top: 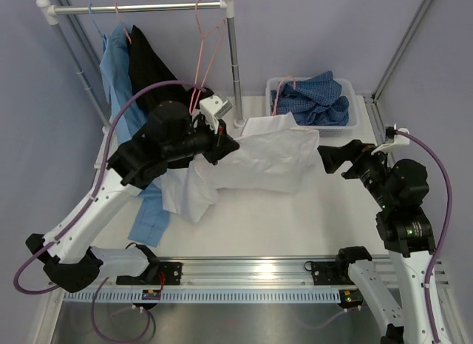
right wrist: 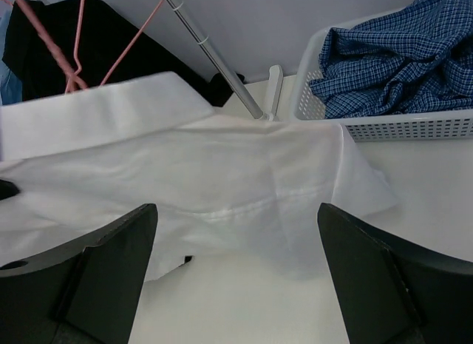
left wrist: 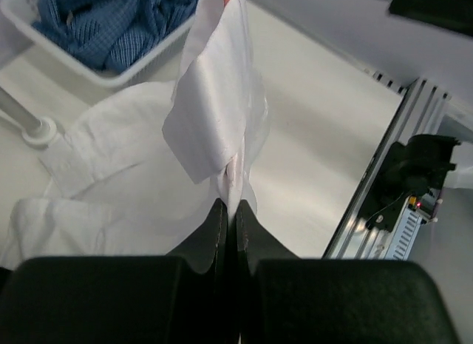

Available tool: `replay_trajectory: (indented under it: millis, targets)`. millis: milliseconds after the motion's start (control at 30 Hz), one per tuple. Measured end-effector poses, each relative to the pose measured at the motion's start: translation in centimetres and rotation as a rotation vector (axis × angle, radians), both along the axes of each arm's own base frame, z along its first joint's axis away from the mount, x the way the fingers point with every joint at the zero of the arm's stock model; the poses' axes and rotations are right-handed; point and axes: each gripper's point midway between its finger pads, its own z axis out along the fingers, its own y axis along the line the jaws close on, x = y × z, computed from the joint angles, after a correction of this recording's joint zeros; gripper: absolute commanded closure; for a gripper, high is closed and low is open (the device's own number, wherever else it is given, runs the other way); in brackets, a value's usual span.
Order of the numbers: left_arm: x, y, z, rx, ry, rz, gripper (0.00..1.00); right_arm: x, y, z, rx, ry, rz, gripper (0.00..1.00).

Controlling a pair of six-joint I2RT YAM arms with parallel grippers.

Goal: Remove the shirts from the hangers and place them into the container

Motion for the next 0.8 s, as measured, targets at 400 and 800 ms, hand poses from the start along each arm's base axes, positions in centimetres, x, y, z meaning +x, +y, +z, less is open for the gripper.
replay_trajectory:
  millis: [400,800]
  targets:
    - [0.4,-2.7,-8.1,0.051,0.071,-0.006,1.0,2.1,3.3,-0.7,-0.027,0.022,0.122,0.02]
    - [0.6,-2.9,-9.5,0.055,0.071,-0.003,1.0,6.4,9.7,-2.9,-0.102,0.106,0.221,0.09]
